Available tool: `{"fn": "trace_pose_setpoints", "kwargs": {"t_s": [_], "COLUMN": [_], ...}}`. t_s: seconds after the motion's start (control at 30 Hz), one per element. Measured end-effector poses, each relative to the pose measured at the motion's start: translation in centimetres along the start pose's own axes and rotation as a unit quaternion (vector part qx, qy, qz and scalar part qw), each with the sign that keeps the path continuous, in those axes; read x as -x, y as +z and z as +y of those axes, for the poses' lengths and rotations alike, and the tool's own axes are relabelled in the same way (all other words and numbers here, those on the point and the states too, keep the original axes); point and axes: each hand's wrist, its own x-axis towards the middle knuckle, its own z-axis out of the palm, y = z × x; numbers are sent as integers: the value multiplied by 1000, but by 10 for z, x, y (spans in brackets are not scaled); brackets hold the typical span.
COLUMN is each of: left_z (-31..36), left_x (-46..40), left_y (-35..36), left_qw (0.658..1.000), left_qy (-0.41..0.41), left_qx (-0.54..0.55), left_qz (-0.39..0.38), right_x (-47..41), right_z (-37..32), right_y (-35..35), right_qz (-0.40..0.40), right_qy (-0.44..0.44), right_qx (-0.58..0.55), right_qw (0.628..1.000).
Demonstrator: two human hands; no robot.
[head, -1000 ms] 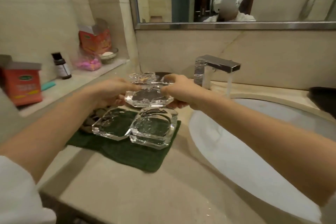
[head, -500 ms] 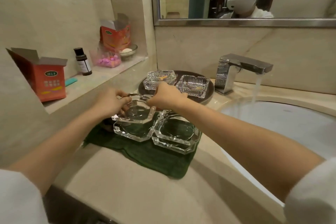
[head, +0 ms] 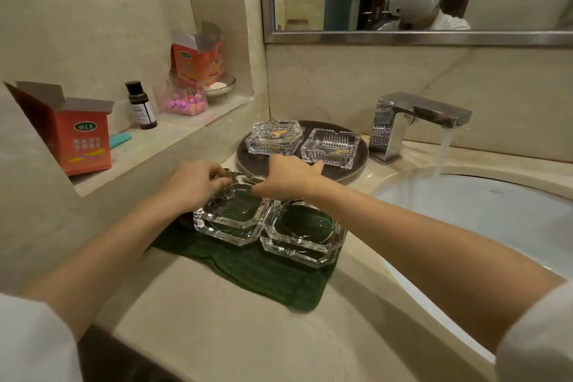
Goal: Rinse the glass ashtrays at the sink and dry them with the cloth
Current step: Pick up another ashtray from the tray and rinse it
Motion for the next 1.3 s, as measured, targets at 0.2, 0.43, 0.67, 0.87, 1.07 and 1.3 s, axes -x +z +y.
{"fn": "trace_pose_setpoints", "kwargs": {"t_s": [0.2, 0.43, 0.67, 0.87, 1.07, 1.3], "left_z": [6, 52, 91, 72, 57, 53], "left_x": [-2, -13, -62, -107, -129, -149], "left_y": [-8, -7, -1, 2, 13, 14], "left_qw": [999, 993, 973, 981, 977, 976], "left_qy": [0, 94, 48, -49, -122, -137], "left_qx": [-18, 73, 224, 188, 170, 159], "left_qz": [-32, 22, 10, 15, -51, -57], "right_x": [-1, 1, -22, -70, -131, -155], "right_z": [7, 36, 105, 105, 87, 72], "right_y": [-5, -22, -51, -58, -48, -37], "right_qz": [-49, 57, 172, 156, 103, 106], "right_qy": [-20, -26, 65, 62, 89, 118], "right_qx": [-7, -131, -189, -277, -316, -213], "right_qw": [999, 989, 965, 946, 939, 964]}}
